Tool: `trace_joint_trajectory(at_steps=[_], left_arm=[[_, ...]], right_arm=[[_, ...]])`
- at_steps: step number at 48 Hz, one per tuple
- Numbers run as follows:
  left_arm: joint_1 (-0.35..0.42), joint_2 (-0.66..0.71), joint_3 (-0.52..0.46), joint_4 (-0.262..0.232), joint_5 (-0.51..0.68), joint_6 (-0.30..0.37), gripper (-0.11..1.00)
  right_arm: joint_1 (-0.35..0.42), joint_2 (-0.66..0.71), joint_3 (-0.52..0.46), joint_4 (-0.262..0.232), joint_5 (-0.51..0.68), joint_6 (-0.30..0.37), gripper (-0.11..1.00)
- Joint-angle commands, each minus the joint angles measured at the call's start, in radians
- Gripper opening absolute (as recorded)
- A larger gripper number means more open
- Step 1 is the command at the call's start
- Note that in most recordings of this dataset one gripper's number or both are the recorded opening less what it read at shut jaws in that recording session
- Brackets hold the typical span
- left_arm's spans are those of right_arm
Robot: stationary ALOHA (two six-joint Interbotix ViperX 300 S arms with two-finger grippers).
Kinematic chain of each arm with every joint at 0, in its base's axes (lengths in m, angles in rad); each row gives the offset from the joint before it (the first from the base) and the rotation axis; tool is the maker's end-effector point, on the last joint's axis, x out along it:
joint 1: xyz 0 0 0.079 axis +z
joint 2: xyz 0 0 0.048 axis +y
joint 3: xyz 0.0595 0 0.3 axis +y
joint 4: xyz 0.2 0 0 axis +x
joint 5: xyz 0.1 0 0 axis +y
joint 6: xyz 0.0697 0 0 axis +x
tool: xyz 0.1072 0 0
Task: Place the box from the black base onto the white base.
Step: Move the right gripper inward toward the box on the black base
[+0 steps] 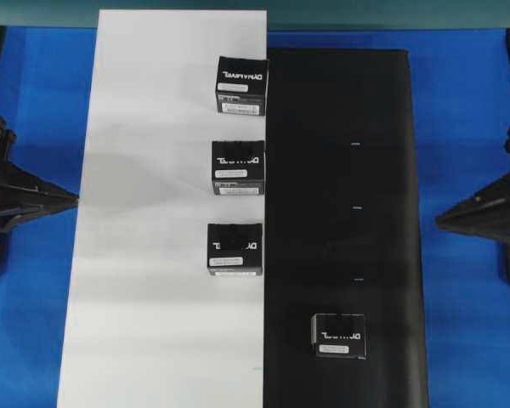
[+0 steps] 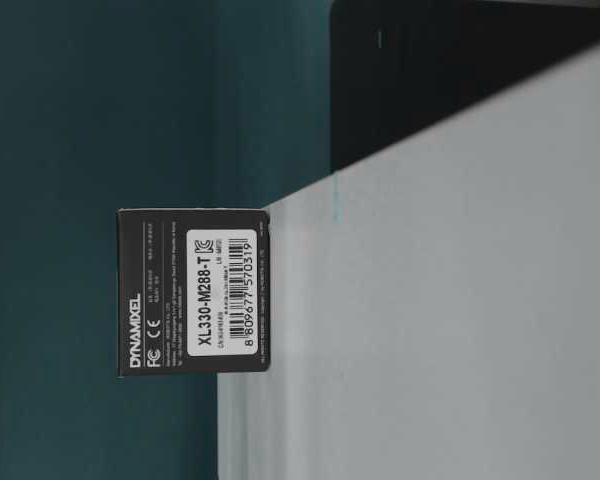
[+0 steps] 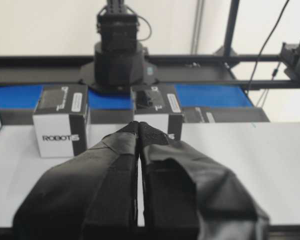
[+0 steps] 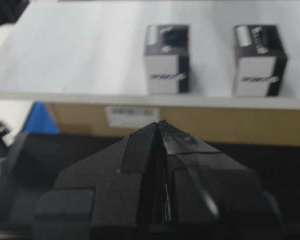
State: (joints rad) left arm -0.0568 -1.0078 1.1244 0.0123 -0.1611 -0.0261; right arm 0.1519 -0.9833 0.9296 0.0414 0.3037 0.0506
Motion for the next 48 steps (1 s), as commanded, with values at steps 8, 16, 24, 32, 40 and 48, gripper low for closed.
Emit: trace_joint_trajectory(at_steps=[8,16,24,32,40,48], left_arm=[[-0.006,0.003,-0.023,0.003,0.009,-0.031,0.01],[-0.005,0.003,-0.023,0.003,0.011,-0.031,0.01],[-0.005,0.003,-0.025,0.003,0.011,-0.032,0.02],[-0.006,0.003,-0.023,0.003,0.009,-0.032,0.01],[-0.006,0.002,-0.023,0.003,0.011,-0.032,0.01],[-0.006,-0.002,-0.023,0.003,0.011,-0.032,0.01]], right_arm=[[0.107,0.026,-0.041,0.017,0.061,0.097,0.08],[0.189,0.067,-0.051,0.017,0.064,0.156,0.08],[0.272,0.146,-0.052,0.015,0.055,0.199,0.08],[0.311,0.270,-0.046,0.011,-0.002,0.199,0.08],[0.327,0.403,-0.034,0.009,-0.092,0.199,0.08],[0.337,0.483,-0.015,0.009,-0.155,0.202,0.09]])
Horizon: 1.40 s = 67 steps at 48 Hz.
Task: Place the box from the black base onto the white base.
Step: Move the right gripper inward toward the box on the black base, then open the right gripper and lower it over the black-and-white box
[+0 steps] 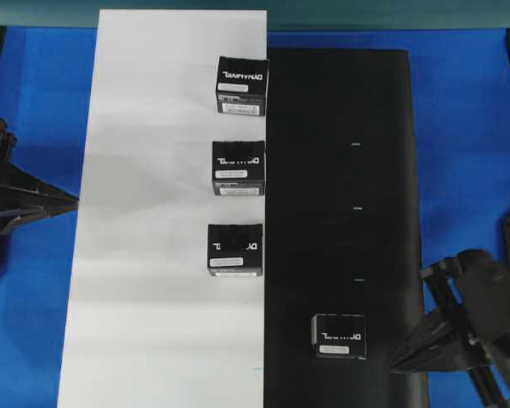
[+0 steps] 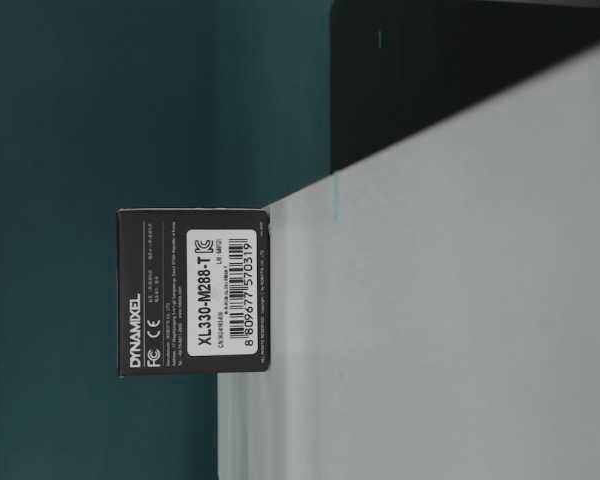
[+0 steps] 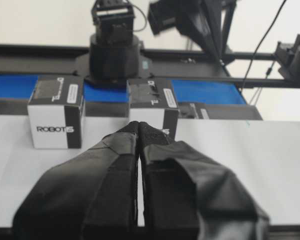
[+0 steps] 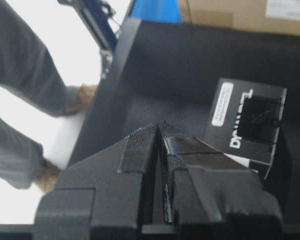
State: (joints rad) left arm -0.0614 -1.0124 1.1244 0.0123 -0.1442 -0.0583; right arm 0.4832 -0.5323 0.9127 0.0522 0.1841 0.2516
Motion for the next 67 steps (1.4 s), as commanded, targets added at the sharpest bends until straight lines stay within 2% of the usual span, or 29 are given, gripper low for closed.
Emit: trace_joint_trajectory(at_steps=[1,18,29,39,43,55,62,67], left_arm=[[-0.002,0.002,-0.025,0.003,-0.006,0.000,0.01],[-0.002,-0.006,-0.026,0.003,-0.006,-0.003,0.02],[-0.002,-0.008,-0.026,0.003,-0.006,-0.008,0.02],[-0.002,-0.008,-0.026,0.003,-0.003,-0.049,0.02],[-0.002,-0.009,-0.026,0.003,-0.002,-0.055,0.01],[-0.002,-0.008,-0.028,0.003,-0.002,-0.054,0.01],[-0.002,-0.008,-0.028,0.003,0.002,-0.055,0.01],[-0.002,-0.006,-0.028,0.003,0.006,-0.054,0.01]], right_arm=[[0.006,0.040,0.005,-0.002,-0.048,0.002,0.09],[-0.006,0.084,0.066,-0.005,-0.155,0.002,0.09],[-0.054,0.043,0.103,-0.026,-0.069,0.002,0.09],[-0.084,-0.038,0.138,-0.026,0.031,0.005,0.08],[-0.104,-0.058,0.141,-0.031,0.034,0.005,0.08],[-0.123,0.003,0.110,-0.083,0.040,0.005,0.08],[-0.094,-0.017,0.114,-0.054,0.034,0.023,0.09],[-0.091,-0.043,0.109,-0.051,0.040,0.029,0.10]])
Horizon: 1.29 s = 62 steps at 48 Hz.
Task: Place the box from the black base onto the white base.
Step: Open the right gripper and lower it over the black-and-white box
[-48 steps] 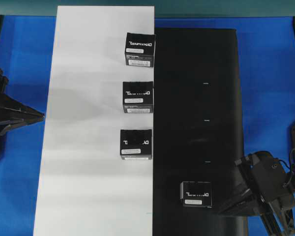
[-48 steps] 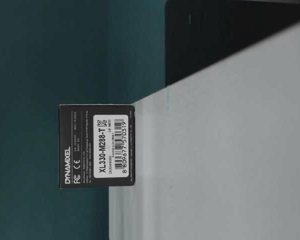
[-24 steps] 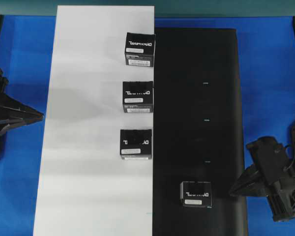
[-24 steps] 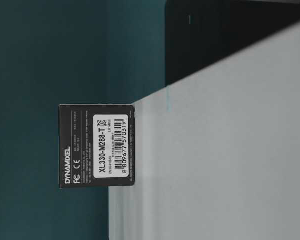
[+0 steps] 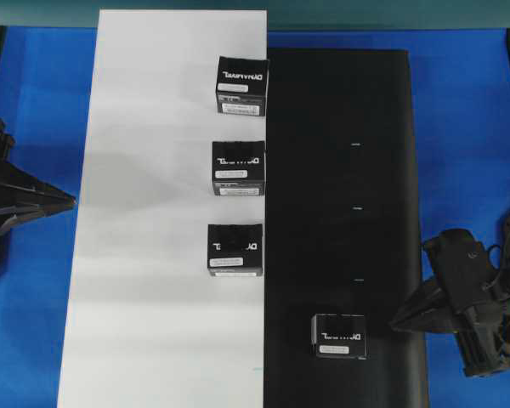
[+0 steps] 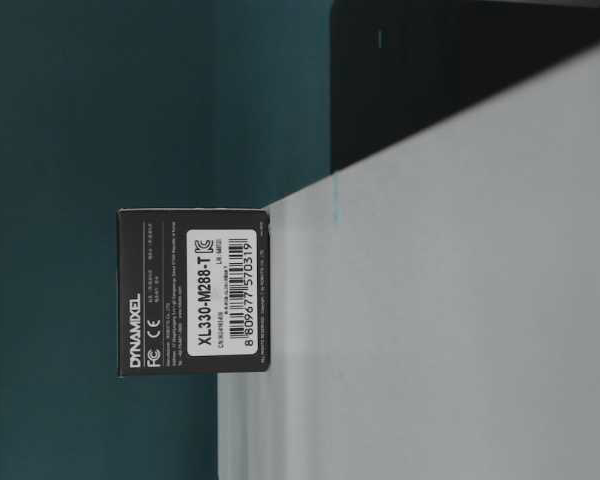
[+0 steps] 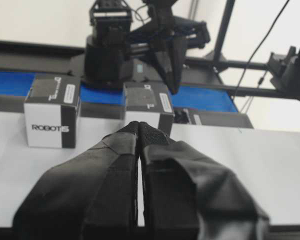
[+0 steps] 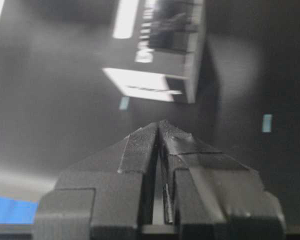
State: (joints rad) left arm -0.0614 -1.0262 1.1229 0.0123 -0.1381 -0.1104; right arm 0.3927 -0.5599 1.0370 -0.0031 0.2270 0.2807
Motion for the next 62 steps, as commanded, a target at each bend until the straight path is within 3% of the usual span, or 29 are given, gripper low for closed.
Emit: trace_joint_trajectory(at_steps=[1,8,13,17,20,23,27,33,38,41,47,50,51,62], left_arm=[[-0.002,0.008,-0.026,0.003,0.002,-0.002,0.01],[-0.002,0.008,-0.026,0.003,0.008,-0.002,0.02],[-0.002,0.006,-0.028,0.003,0.008,-0.003,0.01],[-0.002,0.008,-0.026,0.003,0.008,-0.003,0.01],[-0.002,0.008,-0.026,0.003,0.008,-0.003,0.01],[-0.002,0.008,-0.026,0.003,0.009,-0.003,0.01],[-0.002,0.006,-0.029,0.003,0.008,-0.006,0.02],[-0.002,0.008,-0.040,0.003,0.009,-0.005,0.01],[-0.002,0.008,-0.046,0.003,0.011,-0.005,0.02],[-0.002,0.009,-0.048,0.003,0.011,-0.006,0.02],[-0.002,0.012,-0.052,0.003,0.011,-0.008,0.02],[-0.002,0.015,-0.054,0.003,0.011,-0.009,0.02],[-0.002,0.014,-0.055,0.003,0.011,-0.014,0.02],[-0.002,0.009,-0.057,0.003,0.046,-0.057,0.01]], right_arm=[[0.000,-0.018,-0.015,0.005,-0.002,0.002,0.10],[-0.002,-0.037,-0.017,0.012,0.006,0.006,0.20],[-0.002,-0.028,-0.017,0.029,0.014,0.009,0.45],[0.002,0.002,-0.038,0.081,0.043,0.029,0.69],[0.008,0.028,-0.072,0.117,0.101,0.051,0.86],[0.003,0.064,-0.127,0.117,0.198,0.052,0.96],[0.009,0.091,-0.181,0.112,0.247,0.043,1.00],[0.086,0.109,-0.192,0.097,0.210,0.063,1.00],[0.137,0.170,-0.193,0.071,0.195,0.133,1.00],[0.141,0.233,-0.199,-0.008,0.198,0.212,1.00],[0.129,0.287,-0.209,-0.245,0.222,0.387,1.00],[0.129,0.273,-0.202,-0.360,0.264,0.515,1.00],[0.133,0.259,-0.193,-0.413,0.285,0.586,1.00],[0.255,0.156,-0.137,-0.792,0.382,1.060,1.00]])
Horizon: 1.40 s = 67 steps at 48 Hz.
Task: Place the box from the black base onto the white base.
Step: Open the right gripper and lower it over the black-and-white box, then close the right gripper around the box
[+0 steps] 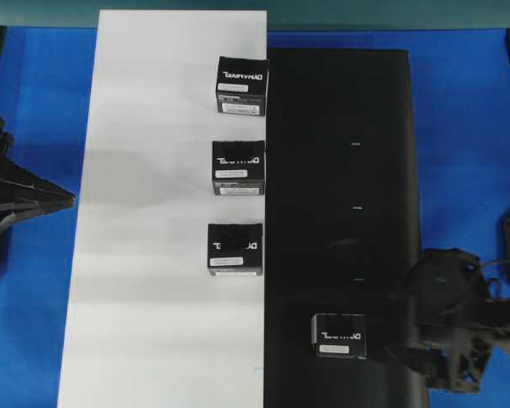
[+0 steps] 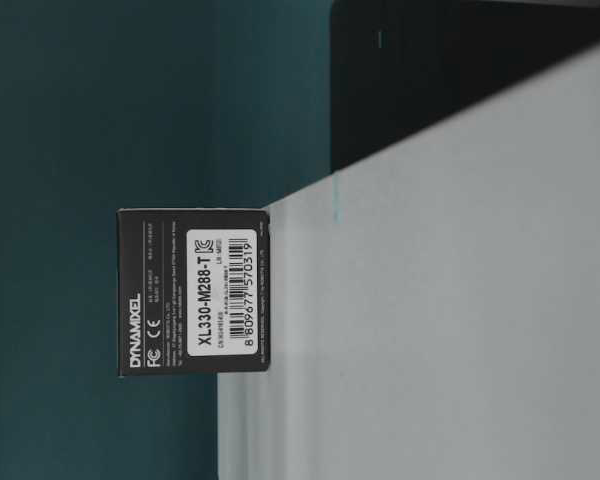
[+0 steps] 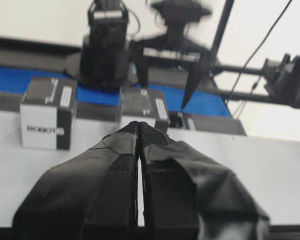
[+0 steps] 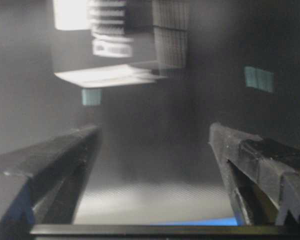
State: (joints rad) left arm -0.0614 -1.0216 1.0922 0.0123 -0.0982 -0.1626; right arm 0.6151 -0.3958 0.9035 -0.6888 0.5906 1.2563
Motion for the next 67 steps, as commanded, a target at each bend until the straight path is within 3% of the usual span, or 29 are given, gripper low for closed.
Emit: trace_joint_trajectory(at_steps=[1,5,16,31,40,67], left_arm=[[-0.002,0.005,-0.026,0.003,0.009,-0.006,0.01],[-0.002,0.005,-0.026,0.003,0.011,-0.008,0.01],[-0.002,0.003,-0.026,0.003,0.012,-0.008,0.01],[-0.002,0.003,-0.026,0.003,0.012,-0.009,0.02],[-0.002,-0.002,-0.028,0.003,0.012,-0.009,0.01],[-0.002,0.002,-0.028,0.003,0.012,-0.009,0.01]], right_arm=[[0.040,-0.005,-0.005,-0.130,0.020,0.112,1.00],[0.063,0.025,-0.017,-0.184,0.023,0.181,1.00],[0.087,0.133,-0.089,-0.187,0.043,0.199,1.00],[0.084,0.138,-0.087,-0.187,0.127,0.206,1.00],[0.083,0.149,-0.094,-0.187,0.052,0.210,1.00],[0.015,0.190,-0.106,-0.195,-0.014,0.172,1.00]])
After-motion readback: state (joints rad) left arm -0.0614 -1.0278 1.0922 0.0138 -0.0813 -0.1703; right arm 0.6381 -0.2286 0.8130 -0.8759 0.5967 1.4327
